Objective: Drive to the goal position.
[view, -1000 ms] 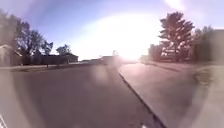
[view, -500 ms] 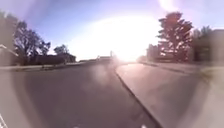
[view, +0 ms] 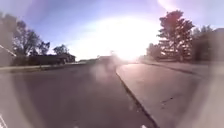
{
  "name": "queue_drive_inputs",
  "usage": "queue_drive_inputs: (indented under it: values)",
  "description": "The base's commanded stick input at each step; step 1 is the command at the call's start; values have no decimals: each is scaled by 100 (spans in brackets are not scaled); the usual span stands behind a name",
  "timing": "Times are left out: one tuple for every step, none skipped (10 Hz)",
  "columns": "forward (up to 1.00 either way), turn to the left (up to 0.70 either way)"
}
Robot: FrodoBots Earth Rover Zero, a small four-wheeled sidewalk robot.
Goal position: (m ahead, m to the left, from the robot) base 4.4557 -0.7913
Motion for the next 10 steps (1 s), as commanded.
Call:
queue_drive_inputs:
  values:
    - [100,39]
    - [100,33]
    - [100,27]
    - [100,21]
    - [100,15]
    - [100,9]
    - [100,5]
    - [100,3]
    - [100,2]
    - [100,1]
